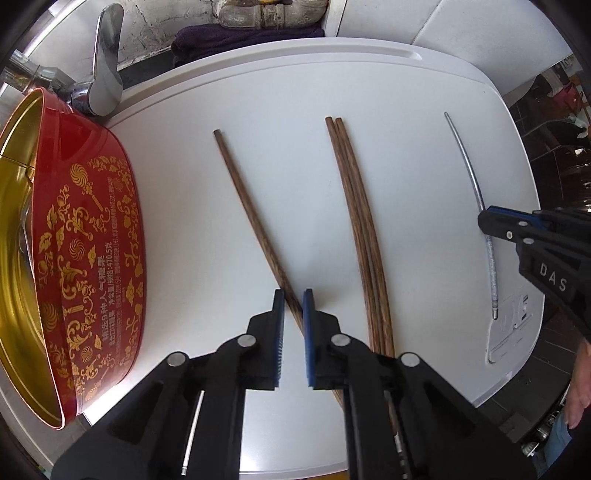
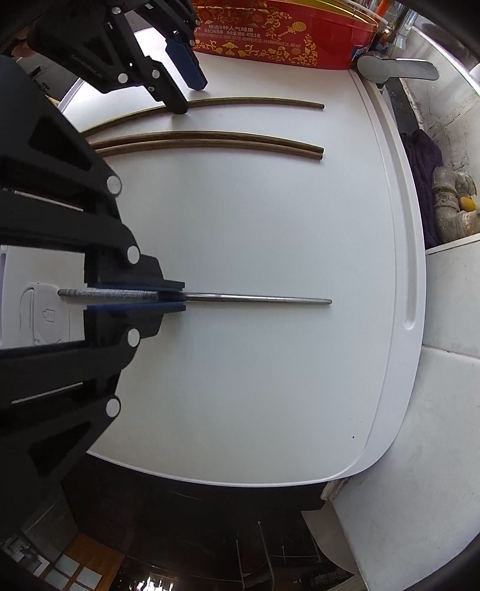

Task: Organize utensils
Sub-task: 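Carry both chopsticks over the red tin with both tools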

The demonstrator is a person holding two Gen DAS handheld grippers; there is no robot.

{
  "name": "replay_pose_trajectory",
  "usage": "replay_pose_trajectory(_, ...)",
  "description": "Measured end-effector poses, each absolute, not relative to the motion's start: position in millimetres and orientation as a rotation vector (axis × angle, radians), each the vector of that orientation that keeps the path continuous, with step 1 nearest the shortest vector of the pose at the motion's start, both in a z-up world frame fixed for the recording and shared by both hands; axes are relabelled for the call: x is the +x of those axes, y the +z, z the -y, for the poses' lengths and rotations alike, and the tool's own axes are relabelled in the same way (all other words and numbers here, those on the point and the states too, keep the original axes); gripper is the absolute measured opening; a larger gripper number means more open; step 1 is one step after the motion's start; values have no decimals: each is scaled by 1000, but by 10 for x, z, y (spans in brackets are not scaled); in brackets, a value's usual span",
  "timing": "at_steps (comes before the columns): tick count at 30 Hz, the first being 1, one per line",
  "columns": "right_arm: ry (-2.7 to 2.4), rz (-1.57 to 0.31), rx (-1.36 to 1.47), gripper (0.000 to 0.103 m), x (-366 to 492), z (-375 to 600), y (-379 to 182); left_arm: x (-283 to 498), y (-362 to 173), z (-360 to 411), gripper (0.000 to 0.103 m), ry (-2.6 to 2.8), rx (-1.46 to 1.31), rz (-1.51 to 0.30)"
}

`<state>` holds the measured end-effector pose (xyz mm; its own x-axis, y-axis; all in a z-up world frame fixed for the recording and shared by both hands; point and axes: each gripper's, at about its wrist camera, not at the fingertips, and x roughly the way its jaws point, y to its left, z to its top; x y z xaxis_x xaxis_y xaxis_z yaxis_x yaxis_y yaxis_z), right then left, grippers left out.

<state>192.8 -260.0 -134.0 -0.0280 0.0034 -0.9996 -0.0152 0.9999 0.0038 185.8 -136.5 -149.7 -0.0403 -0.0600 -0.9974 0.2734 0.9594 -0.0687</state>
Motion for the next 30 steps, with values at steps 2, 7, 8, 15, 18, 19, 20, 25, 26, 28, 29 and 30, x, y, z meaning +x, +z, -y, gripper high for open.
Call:
replay_pose_trajectory(2, 12, -1595, 11, 6, 1900, 2598, -1336, 1814, -1479, 1359, 6, -286, 171, -1581)
replay_pose_trajectory(7, 17, -1603, 86, 5, 1832, 2667, -1277, 1750, -1476, 1145, 5, -307, 131, -1585)
replay_pose_trajectory(8, 30, -1594, 83, 5, 1809, 2635, -1221, 1735, -1439, 1119, 5, -311, 128, -1578)
replay_pose_trajectory(15, 74, -1499, 67, 5, 1811, 2520, -669, 1614, -1008, 876, 5, -355, 132, -1492)
replay_pose_trajectory(18, 110, -1466, 33, 5, 1862, 2354, -483, 1642, -779, 737, 5, -360, 132, -1454)
replay_pose_trajectory(19, 121, -1455, 22, 5, 1835, 2259, -423, 1667, -723, 658, 5, -355, 133, -1442)
replay_pose_trajectory(20, 135, -1445, 13, 5, 1877, 2264, -368, 1729, -619, 616, 5, -351, 130, -1430)
replay_pose_trajectory(25, 208, -1391, -22, 5, 1944, 1742, -121, 1760, -224, 260, 5, -319, 113, -1355)
replay_pose_trajectory(26, 225, -1383, -27, 6, 1951, 1626, -84, 1737, -167, 162, 5, -316, 104, -1343)
replay_pose_trajectory(28, 260, -1369, -48, 6, 1958, 1423, -39, 1702, -78, 12, 5, -308, 80, -1323)
replay_pose_trajectory(29, 277, -1363, -62, 6, 1966, 1308, -10, 1699, -58, -80, 5, -302, 68, -1314)
replay_pose_trajectory(30, 293, -1358, -75, 6, 1975, 1197, 13, 1681, -46, -163, 5, -296, 57, -1306)
